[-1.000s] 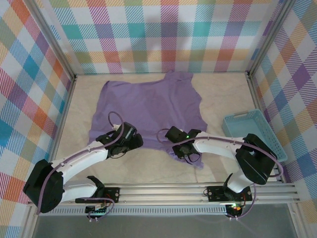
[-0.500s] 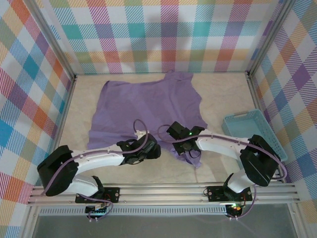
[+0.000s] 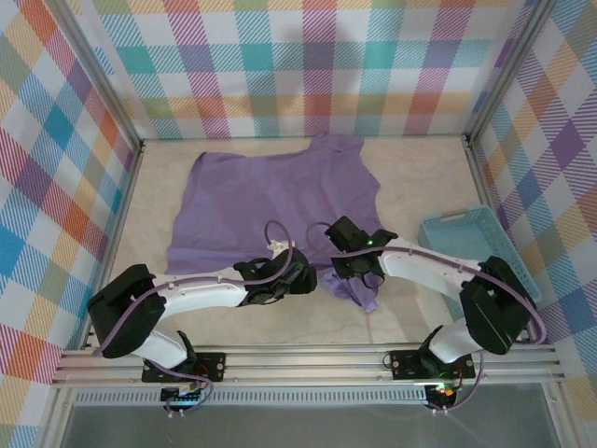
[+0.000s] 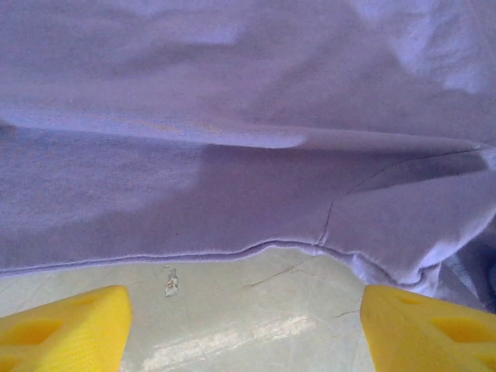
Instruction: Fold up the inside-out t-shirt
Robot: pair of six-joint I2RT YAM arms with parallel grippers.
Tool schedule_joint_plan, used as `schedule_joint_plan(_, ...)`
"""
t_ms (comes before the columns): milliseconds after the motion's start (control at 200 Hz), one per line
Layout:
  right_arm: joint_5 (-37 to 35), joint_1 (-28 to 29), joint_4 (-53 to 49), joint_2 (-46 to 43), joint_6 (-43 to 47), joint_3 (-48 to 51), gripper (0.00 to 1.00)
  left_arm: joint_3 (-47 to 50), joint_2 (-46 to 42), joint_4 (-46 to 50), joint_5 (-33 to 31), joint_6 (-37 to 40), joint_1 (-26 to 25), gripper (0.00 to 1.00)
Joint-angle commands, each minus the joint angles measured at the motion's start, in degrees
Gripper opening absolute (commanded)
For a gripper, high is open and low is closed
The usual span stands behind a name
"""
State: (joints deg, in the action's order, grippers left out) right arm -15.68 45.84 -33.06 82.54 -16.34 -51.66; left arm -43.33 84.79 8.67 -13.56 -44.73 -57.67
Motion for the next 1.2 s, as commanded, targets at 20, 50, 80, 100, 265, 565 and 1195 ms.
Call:
schedule_joint_plan(20, 9.48, 2.41, -3.02, -5.76, -7.11, 3.25, 0.33, -0.80, 0.37, 0.62, -3.32, 1.13, -0.52, 0.77)
schedule_joint_plan(50, 11.39, 3.09, -2.63, -7.01, -9.06, 4.18, 0.31, -0.75, 0.37, 0.73, -3.49, 1.20, -0.51, 0.77)
schedule_joint_plan(80, 13.15, 3.85, -1.83, -8.27, -10.78, 5.28, 0.29, -0.81, 0.39, 0.86, -3.68, 1.27, -0.51, 0.77)
schedule_joint_plan(100, 14.27, 4.32, -1.27, -9.01, -11.87, 5.92, 0.28, -0.91, 0.42, 0.98, -3.81, 1.38, -0.51, 0.77)
schedule_joint_plan(265, 19.88, 5.97, 6.05, -10.45, -18.25, 10.42, 0.27, -1.53, 0.64, 1.70, -4.53, 1.82, -0.43, 0.77)
schedule_joint_plan(565, 12.89, 1.54, 11.15, -2.84, -17.94, 9.01, 0.23, -1.08, 0.99, 2.15, -4.87, 1.66, 0.14, 0.78)
schedule_joint_plan(1195, 17.12, -1.55, 15.65, 6.14, -16.97, 7.04, 0.33, 0.23, 3.18, -0.55, -1.50, 1.49, 4.22, 0.78)
